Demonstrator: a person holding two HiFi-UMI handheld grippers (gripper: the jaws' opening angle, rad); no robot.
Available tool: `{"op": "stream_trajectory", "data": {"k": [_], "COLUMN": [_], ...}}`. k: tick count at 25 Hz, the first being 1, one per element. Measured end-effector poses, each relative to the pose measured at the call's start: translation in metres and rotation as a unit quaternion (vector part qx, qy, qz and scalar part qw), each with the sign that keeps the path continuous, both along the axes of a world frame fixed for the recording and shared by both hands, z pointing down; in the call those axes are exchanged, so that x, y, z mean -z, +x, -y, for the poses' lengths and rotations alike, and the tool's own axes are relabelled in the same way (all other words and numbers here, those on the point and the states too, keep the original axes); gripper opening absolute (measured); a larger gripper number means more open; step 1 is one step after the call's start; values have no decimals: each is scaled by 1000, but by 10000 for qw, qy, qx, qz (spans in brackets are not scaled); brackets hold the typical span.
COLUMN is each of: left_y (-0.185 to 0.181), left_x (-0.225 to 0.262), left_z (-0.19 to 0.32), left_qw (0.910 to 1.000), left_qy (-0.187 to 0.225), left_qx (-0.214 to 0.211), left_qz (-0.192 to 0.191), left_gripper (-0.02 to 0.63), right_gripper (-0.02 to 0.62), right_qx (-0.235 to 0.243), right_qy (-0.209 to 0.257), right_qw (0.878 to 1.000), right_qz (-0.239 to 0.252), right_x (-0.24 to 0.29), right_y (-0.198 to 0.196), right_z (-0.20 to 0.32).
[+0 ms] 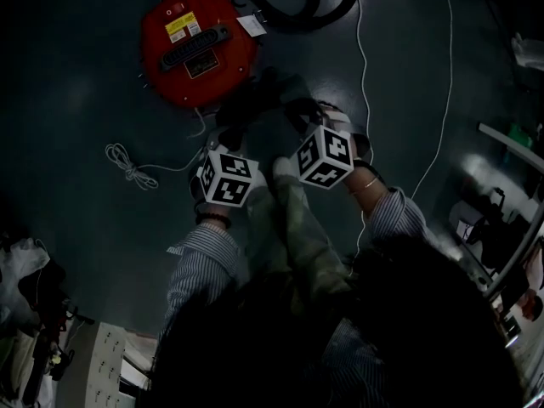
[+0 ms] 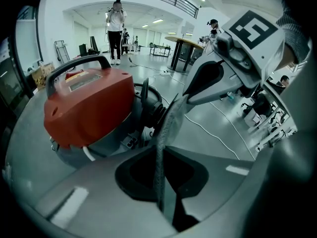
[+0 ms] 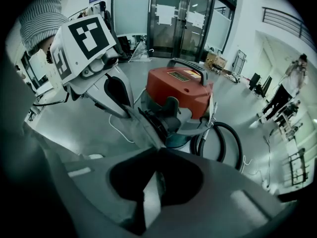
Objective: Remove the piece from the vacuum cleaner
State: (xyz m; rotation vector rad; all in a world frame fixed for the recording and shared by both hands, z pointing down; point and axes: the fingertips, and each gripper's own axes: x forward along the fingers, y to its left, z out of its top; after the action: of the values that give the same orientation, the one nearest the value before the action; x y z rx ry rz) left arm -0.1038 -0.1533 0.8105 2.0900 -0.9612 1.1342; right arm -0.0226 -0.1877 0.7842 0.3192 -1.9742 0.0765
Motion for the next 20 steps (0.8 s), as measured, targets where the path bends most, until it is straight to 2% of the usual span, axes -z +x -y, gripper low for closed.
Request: {"op": "stream_trajectory", "data": {"k": [12,20], "left_y": [4,7], "left_x": [5,5], "left_z": [-14,-23], "left_qw": [9998,9999], "left_qy": [-131,-92], "left_qx": [-123,101], "left_qz": [43,-7], "left_gripper": [18,18], "right_gripper": [21,21], "right_qx": [119,-107], "right_qy": [-267,-237], "right_qw": [9995,9997], "right_qz": [-116,-28], "right_x": [4,6], "right_y": [5,4], "right_z": [-19,-25]}}
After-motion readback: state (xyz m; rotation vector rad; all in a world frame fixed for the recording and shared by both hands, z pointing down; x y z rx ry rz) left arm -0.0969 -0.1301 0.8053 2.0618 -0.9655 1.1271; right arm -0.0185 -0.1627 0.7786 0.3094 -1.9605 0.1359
